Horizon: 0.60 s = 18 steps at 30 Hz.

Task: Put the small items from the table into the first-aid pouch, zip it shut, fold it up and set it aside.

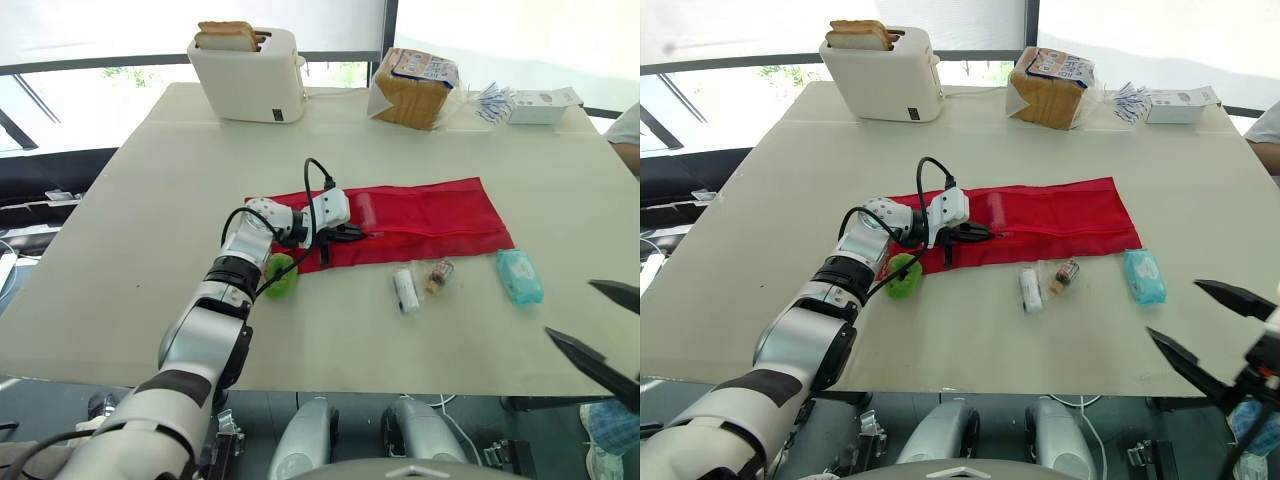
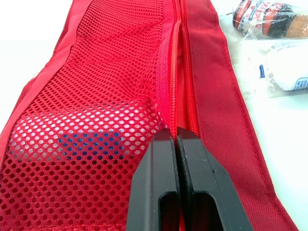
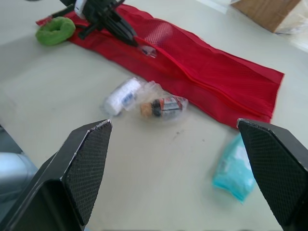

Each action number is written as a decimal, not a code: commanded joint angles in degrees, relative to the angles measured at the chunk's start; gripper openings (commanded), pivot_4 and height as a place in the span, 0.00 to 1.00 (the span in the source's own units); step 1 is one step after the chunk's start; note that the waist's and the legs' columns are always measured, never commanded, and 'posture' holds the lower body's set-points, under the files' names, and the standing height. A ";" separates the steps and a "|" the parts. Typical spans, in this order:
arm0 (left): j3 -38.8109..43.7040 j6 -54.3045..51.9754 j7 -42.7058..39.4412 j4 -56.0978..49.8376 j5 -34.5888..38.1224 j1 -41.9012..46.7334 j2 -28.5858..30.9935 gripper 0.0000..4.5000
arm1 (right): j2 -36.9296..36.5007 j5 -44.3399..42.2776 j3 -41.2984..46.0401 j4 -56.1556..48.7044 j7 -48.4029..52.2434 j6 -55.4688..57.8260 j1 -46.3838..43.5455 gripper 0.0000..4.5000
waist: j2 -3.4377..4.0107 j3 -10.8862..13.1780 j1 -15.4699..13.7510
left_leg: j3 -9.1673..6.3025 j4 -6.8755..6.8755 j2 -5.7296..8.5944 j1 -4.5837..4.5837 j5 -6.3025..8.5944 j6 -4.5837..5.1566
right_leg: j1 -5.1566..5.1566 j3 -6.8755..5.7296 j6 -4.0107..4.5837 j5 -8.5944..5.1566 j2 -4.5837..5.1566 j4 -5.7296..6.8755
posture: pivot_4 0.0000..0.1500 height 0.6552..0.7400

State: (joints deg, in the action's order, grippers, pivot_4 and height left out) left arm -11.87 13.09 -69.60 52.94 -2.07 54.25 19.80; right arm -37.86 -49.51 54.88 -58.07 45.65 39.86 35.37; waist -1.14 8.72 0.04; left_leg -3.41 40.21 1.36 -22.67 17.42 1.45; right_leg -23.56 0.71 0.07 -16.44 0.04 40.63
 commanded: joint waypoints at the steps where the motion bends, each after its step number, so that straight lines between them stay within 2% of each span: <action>1: 0.36 0.63 0.22 -0.90 0.27 0.83 -0.33 0.00 | -0.64 -5.94 -24.67 -1.93 -26.51 7.46 -9.53 0.99 | -0.23 -0.07 0.46 | -0.01 0.01 -0.02 0.03 -0.01 -0.02 | 0.01 0.01 0.00 0.00 0.01 0.01 | 1.00 1.00; 3: 0.40 0.16 0.04 -1.72 0.43 0.36 -0.47 0.00 | 1.36 -4.20 -35.08 -1.93 -34.85 10.74 -16.28 0.99 | -0.09 -0.07 0.56 | 0.00 0.04 0.00 0.01 -0.13 -0.22 | -0.01 0.02 0.00 0.00 0.07 0.01 | 1.00 1.00; 6: 0.51 -0.76 -0.21 -2.72 0.63 -0.10 -0.47 0.00 | 6.23 -1.15 -46.29 -0.19 -43.76 15.75 -24.96 0.99 | -0.07 -0.07 0.61 | -0.05 0.02 0.01 -0.05 -0.15 -0.26 | -0.06 -0.01 0.02 -0.01 0.05 -0.01 | 1.00 1.00; 10: 0.52 -1.81 -0.31 -3.88 0.70 -0.32 -0.35 0.00 | 11.06 4.02 -58.23 4.93 -49.18 20.21 -33.14 0.99 | -0.10 -0.08 0.58 | -0.06 0.04 0.02 -0.08 -0.16 -0.27 | -0.06 -0.02 0.01 -0.01 0.05 -0.04 | 1.00 1.00; 12: 0.52 -2.21 -0.33 -4.46 0.72 -0.39 -0.26 0.00 | 12.75 5.59 -61.33 7.20 -49.83 21.22 -35.55 0.99 | -0.08 -0.08 0.58 | -0.07 0.04 0.03 -0.09 -0.15 -0.27 | -0.07 -0.03 0.01 -0.01 0.05 -0.04 | 1.00 1.00; 18: 0.55 -3.16 -0.36 -5.99 0.86 -0.82 0.04 0.00 | 13.57 9.23 -63.45 10.83 -49.06 22.43 -37.92 0.99 | -0.08 -0.08 0.69 | -0.07 0.04 0.04 -0.09 -0.15 -0.25 | -0.06 -0.04 0.01 -0.01 0.05 -0.05 | 1.00 1.00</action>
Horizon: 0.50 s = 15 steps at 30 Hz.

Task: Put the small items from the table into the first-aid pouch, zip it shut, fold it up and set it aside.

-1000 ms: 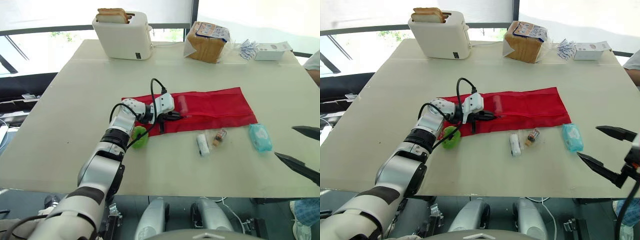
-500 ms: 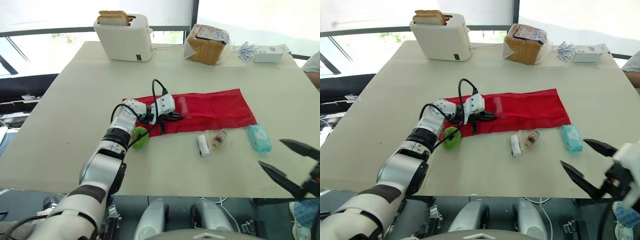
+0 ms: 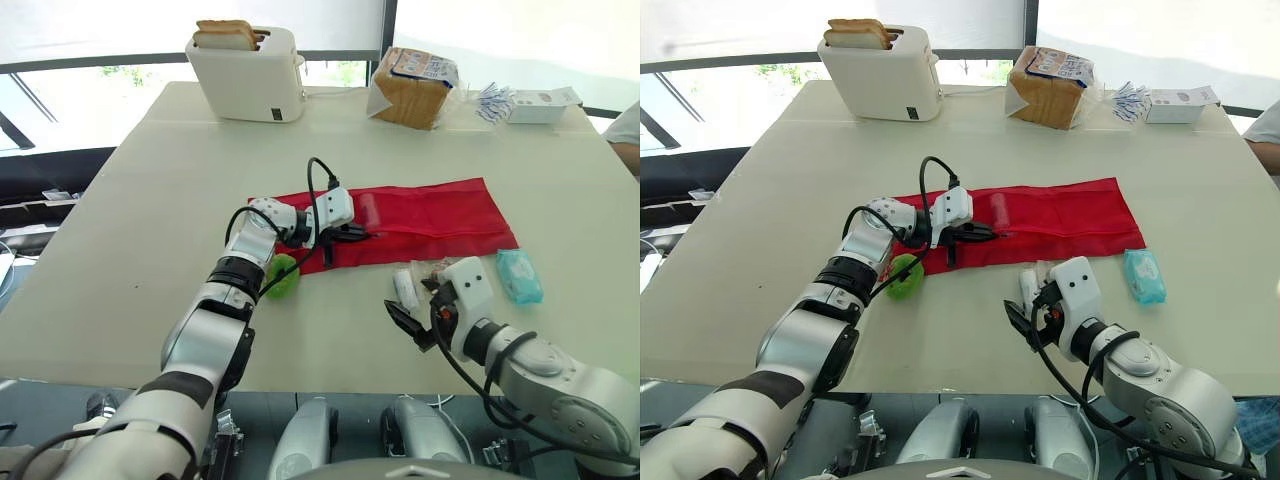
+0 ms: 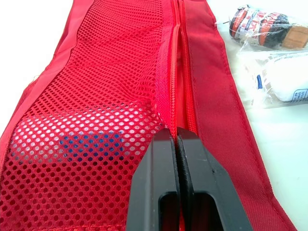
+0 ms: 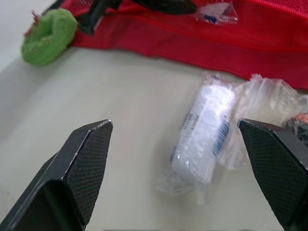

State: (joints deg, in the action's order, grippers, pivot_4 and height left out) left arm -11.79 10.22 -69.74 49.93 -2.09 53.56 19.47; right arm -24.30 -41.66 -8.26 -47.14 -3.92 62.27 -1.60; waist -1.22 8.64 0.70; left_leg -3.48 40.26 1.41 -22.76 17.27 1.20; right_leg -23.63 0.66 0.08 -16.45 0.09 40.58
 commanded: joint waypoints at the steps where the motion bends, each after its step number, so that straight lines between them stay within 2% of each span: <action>1: 0.48 -0.41 -0.23 -3.21 0.91 -0.23 0.42 0.00 | 0.12 1.74 -0.50 0.29 0.80 0.17 -1.21 0.99 | 0.00 0.00 0.06 | 0.00 0.00 0.00 0.00 0.00 0.01 | 0.00 0.00 0.00 0.00 0.00 0.01 | 1.00 1.00; 5: 0.52 -1.12 -0.06 -4.17 1.01 -0.58 0.54 0.00 | 1.48 2.90 -1.74 1.54 2.00 0.11 -2.12 0.99 | 0.00 0.00 0.12 | -0.01 0.00 0.00 0.00 0.02 0.04 | -0.01 -0.01 0.00 0.00 -0.01 0.02 | 1.00 1.00; 7: 0.54 -1.39 -0.04 -4.49 1.03 -0.70 0.59 0.00 | 2.10 3.65 -2.29 2.30 2.46 -0.13 -2.56 0.87 | 0.00 0.00 0.13 | -0.01 0.00 0.00 0.00 0.03 0.04 | -0.01 -0.01 0.00 0.00 -0.01 0.02 | 1.00 1.00; 13: 0.49 -1.81 -0.28 -5.29 1.07 -0.87 0.84 0.00 | 1.83 5.89 -3.06 3.32 4.74 0.30 -3.63 0.27 | 0.00 0.00 0.14 | -0.01 0.00 0.00 0.00 0.03 0.05 | -0.01 -0.01 0.00 0.00 -0.01 0.02 | 1.00 1.00; 14: 0.49 -1.91 -0.29 -5.44 1.08 -0.88 0.85 0.00 | 1.61 6.30 -3.04 3.50 5.03 0.52 -3.66 0.13 | 0.00 0.00 0.14 | -0.01 0.00 0.00 0.01 0.03 0.05 | -0.01 -0.02 0.00 0.00 -0.01 0.02 | 1.00 1.00; 15: 0.49 -2.07 -0.27 -5.58 1.09 -0.87 0.84 0.00 | 1.32 6.73 -3.02 3.67 5.29 0.70 -3.68 0.06 | 0.01 0.00 0.14 | -0.01 0.00 0.00 0.01 0.03 0.05 | -0.01 -0.01 0.00 0.00 -0.01 0.02 | 1.00 1.00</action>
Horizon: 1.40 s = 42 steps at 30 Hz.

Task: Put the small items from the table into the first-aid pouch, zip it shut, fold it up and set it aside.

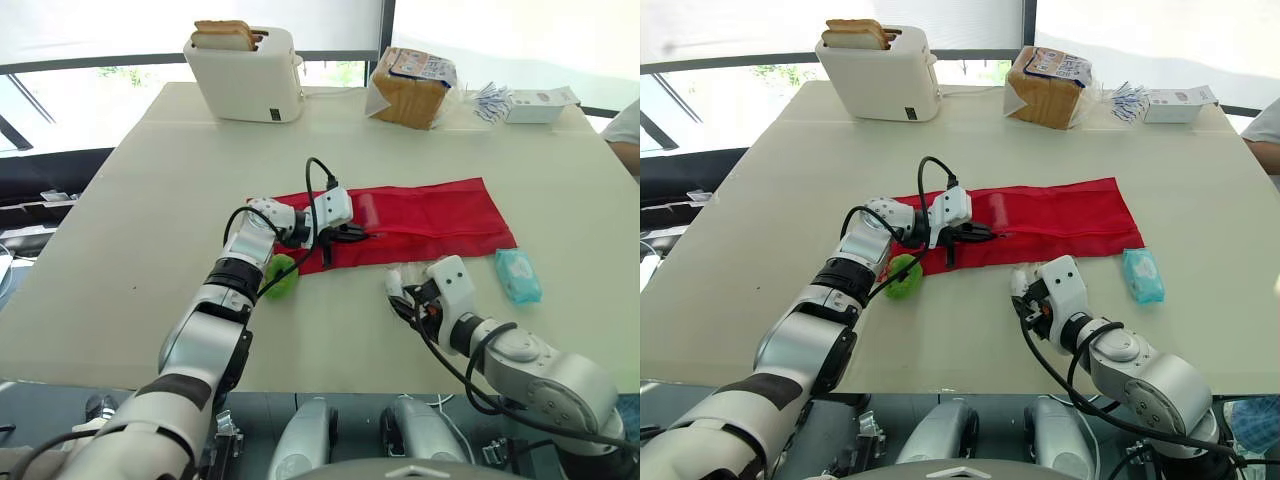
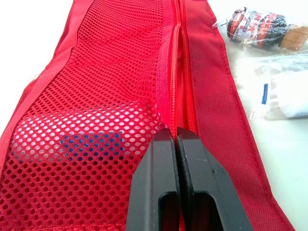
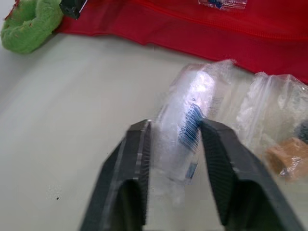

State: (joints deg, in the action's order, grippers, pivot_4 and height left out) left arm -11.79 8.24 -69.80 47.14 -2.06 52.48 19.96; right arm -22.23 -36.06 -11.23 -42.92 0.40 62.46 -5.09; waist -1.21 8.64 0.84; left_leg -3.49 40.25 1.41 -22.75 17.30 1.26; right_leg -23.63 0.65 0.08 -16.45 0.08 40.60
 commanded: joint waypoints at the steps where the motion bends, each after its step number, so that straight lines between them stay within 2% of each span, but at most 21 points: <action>1: 0.49 -0.29 -0.18 -2.95 1.07 0.23 0.30 0.00 | -1.13 1.54 0.02 -0.33 1.35 0.65 -0.24 0.02 | 0.00 0.00 0.00 | 0.00 0.00 0.00 0.00 0.00 0.00 | 0.00 0.00 0.00 0.00 0.00 0.00 | 1.00 1.00; 5: 0.52 -1.02 -0.27 -3.70 1.22 0.06 0.28 0.00 | 0.10 1.15 1.57 -0.21 2.66 0.32 -0.17 0.02 | 0.00 0.00 -0.02 | 0.00 0.00 0.00 0.00 0.00 0.01 | 0.01 0.00 0.00 0.00 0.00 0.00 | 1.00 1.00; 9: 1.20 -3.43 -0.90 -4.43 2.34 0.39 0.20 0.00 | 5.54 -5.17 7.32 -0.94 3.43 1.24 -2.11 0.02 | 0.01 0.00 0.01 | -0.01 0.00 0.00 0.00 0.00 0.00 | 0.00 0.00 0.00 0.00 0.00 0.01 | 1.00 1.00; 15: 1.74 -6.62 -2.04 -6.00 4.32 0.54 0.37 0.00 | 8.69 -8.06 12.47 1.78 2.04 4.10 -6.06 0.02 | 0.01 0.00 0.01 | -0.02 0.00 0.00 0.00 0.00 0.01 | 0.00 -0.01 0.00 0.00 0.00 0.01 | 1.00 1.00; 19: 1.60 -7.18 -1.71 -6.97 4.35 0.20 0.48 0.00 | 7.22 -7.53 13.63 2.63 2.20 5.96 -7.11 0.02 | 0.01 0.00 -0.01 | -0.01 0.00 0.00 0.00 0.00 -0.01 | -0.01 0.00 0.00 0.00 0.00 0.00 | 1.00 1.00; 21: 1.57 -7.24 -1.52 -7.17 4.34 0.12 0.52 0.00 | 5.38 -9.91 13.64 0.87 4.09 8.05 -6.54 0.02 | 0.02 0.00 0.01 | -0.01 -0.01 0.00 0.00 0.00 0.00 | -0.01 0.00 0.00 0.00 0.00 0.00 | 1.00 1.00; 24: 1.42 -7.22 -1.26 -7.40 4.27 -0.03 0.56 0.00 | 3.96 -10.41 12.05 -0.81 4.22 10.47 -5.61 0.18 | 0.03 0.01 0.03 | -0.01 -0.01 0.00 -0.01 0.04 0.07 | -0.01 0.00 0.00 0.00 0.00 0.00 | 1.00 1.00; 26: 1.33 -7.25 -1.21 -7.60 4.30 -0.15 0.62 0.00 | 4.38 -8.57 11.40 -0.11 2.66 10.34 -5.54 0.41 | 0.03 0.01 0.04 | -0.03 -0.02 -0.01 -0.01 0.08 0.14 | -0.01 0.00 0.00 0.00 0.00 0.01 | 1.00 1.00; 28: 1.20 -7.26 -1.17 -7.80 4.25 -0.29 0.63 0.00 | 3.80 -7.30 9.55 0.72 2.92 10.30 -5.24 0.52 | 0.03 0.01 0.03 | -0.02 -0.01 -0.01 -0.01 0.09 0.16 | -0.01 0.01 0.00 0.00 0.00 0.01 | 1.00 1.00; 37: 0.88 -7.33 -1.41 -8.26 4.10 -0.41 0.65 0.00 | 2.65 0.30 2.07 6.92 4.56 7.27 -6.80 0.52 | 0.03 0.01 0.05 | -0.01 -0.01 0.00 0.00 0.04 0.07 | -0.02 0.00 0.00 0.00 0.00 0.00 | 1.00 1.00; 40: 0.88 -7.36 -1.41 -8.31 4.13 -0.38 0.61 0.00 | 2.85 1.80 1.76 8.05 5.40 5.89 -7.02 0.33 | 0.03 0.01 0.07 | -0.02 -0.01 0.00 0.00 0.05 0.08 | -0.02 0.00 0.00 0.00 0.00 0.00 | 1.00 1.00; 42: 0.89 -7.36 -1.41 -8.37 4.16 -0.41 0.58 0.00 | 3.47 1.47 3.39 7.37 5.98 5.37 -6.88 0.14 | 0.03 0.01 0.06 | -0.02 -0.01 0.00 0.00 0.04 0.07 | -0.02 0.00 0.00 0.00 0.00 0.00 | 1.00 1.00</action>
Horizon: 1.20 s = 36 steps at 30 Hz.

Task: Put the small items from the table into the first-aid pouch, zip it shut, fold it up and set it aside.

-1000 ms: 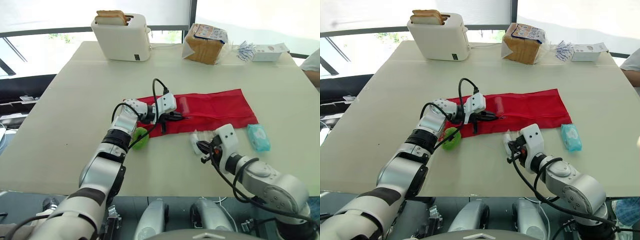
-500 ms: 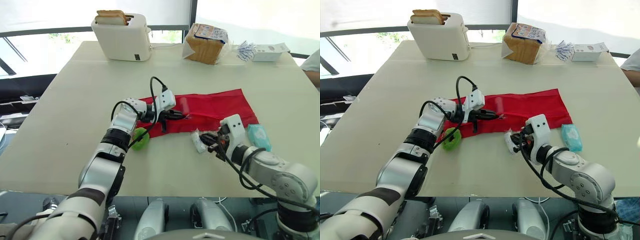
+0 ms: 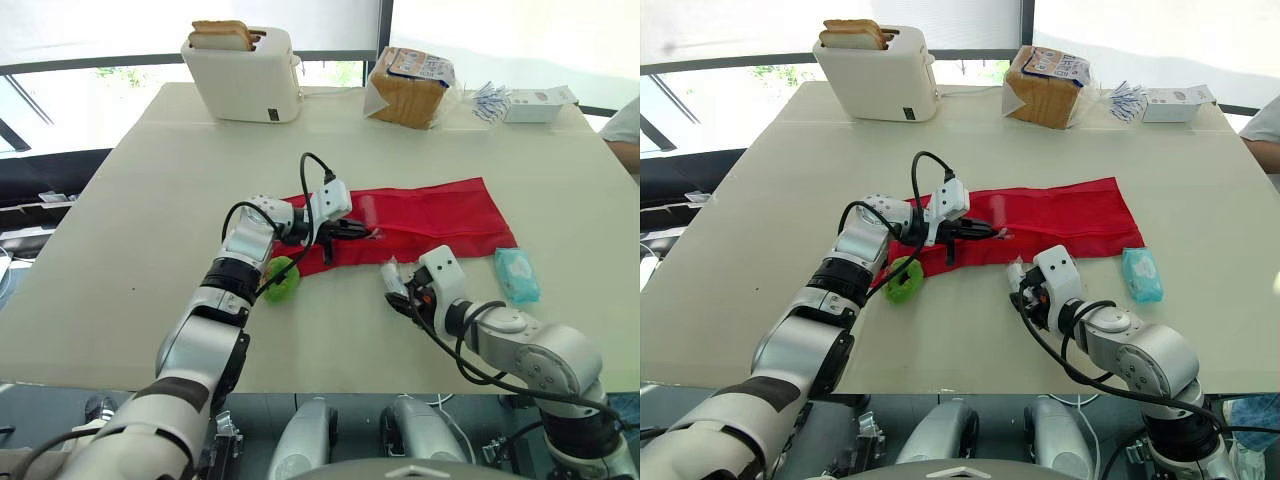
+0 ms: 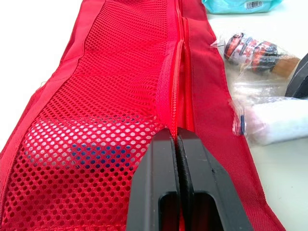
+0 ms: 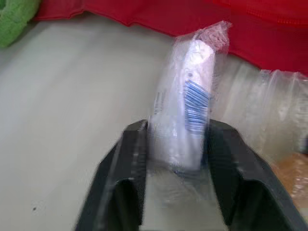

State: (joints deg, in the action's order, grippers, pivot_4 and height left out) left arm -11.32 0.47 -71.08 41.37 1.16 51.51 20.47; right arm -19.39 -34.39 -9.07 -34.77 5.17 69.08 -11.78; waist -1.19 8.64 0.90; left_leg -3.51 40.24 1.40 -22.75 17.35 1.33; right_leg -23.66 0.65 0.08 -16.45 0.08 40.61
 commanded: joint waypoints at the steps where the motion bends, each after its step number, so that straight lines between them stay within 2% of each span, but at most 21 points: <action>1: 0.42 0.41 -0.10 -2.59 0.95 0.55 0.06 0.00 | 1.37 -0.83 2.50 -1.23 1.41 -1.47 0.01 0.05 | 0.00 0.00 0.00 | 0.00 0.00 0.00 0.00 0.00 0.00 | 0.00 0.00 0.00 0.00 0.00 0.00 | 1.00 1.00; 2: 0.47 0.39 -0.05 -2.56 0.98 0.56 0.05 0.00 | 2.51 -2.17 4.55 -1.93 1.68 -1.62 0.35 0.01 | 0.00 0.00 0.00 | 0.00 0.00 0.00 0.00 0.00 0.00 | 0.00 0.00 0.00 0.00 0.00 0.00 | 1.00 1.00; 8: 0.87 0.14 -0.18 -2.72 1.47 0.35 0.15 0.00 | 11.69 -8.34 14.37 -1.50 -0.81 -1.36 -1.32 0.01 | 0.00 0.00 -0.02 | -0.01 0.00 0.00 -0.01 0.03 0.05 | 0.00 0.01 0.00 0.00 0.00 0.01 | 1.00 1.00; 11: 0.89 0.28 -0.07 -2.64 1.55 0.29 -0.01 0.00 | 10.30 -3.64 12.29 2.45 -2.41 -1.33 -3.63 0.01 | 0.01 0.00 -0.01 | 0.00 0.00 0.00 0.00 0.02 0.04 | -0.02 0.01 0.00 0.00 0.00 0.01 | 1.00 1.00; 15: 0.99 0.45 0.11 -2.81 1.67 0.20 -0.21 0.00 | 10.92 -3.28 14.12 4.66 -3.74 -0.23 -4.70 0.01 | 0.01 0.00 -0.02 | 0.01 -0.03 0.00 -0.03 -0.07 -0.12 | -0.08 0.01 0.00 0.00 0.00 0.02 | 1.00 1.00; 23: 1.18 0.34 0.23 -3.30 1.99 -0.23 -0.33 0.00 | 8.36 -0.94 10.50 8.40 -1.09 -0.60 -5.67 0.01 | 0.02 0.00 0.04 | 0.04 -0.03 0.00 -0.05 -0.06 -0.10 | -0.10 0.05 0.00 0.00 0.00 0.04 | 1.00 1.00; 36: 0.47 1.34 -1.18 -3.85 2.52 -0.95 0.26 0.00 | 9.72 4.32 10.92 17.42 -0.39 -4.46 -12.70 0.01 | 0.02 0.00 0.09 | 0.05 -0.03 0.00 -0.05 -0.07 -0.12 | -0.11 0.06 0.01 0.00 0.00 0.05 | 1.00 1.00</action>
State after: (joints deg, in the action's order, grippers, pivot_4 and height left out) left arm -11.27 0.47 -71.25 39.90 2.46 50.64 20.66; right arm -9.94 -30.72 0.82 -17.47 4.70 66.60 -23.28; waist -1.17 8.64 0.99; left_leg -3.46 40.21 1.40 -22.80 17.27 1.21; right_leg -23.77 0.70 0.09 -16.45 0.08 40.66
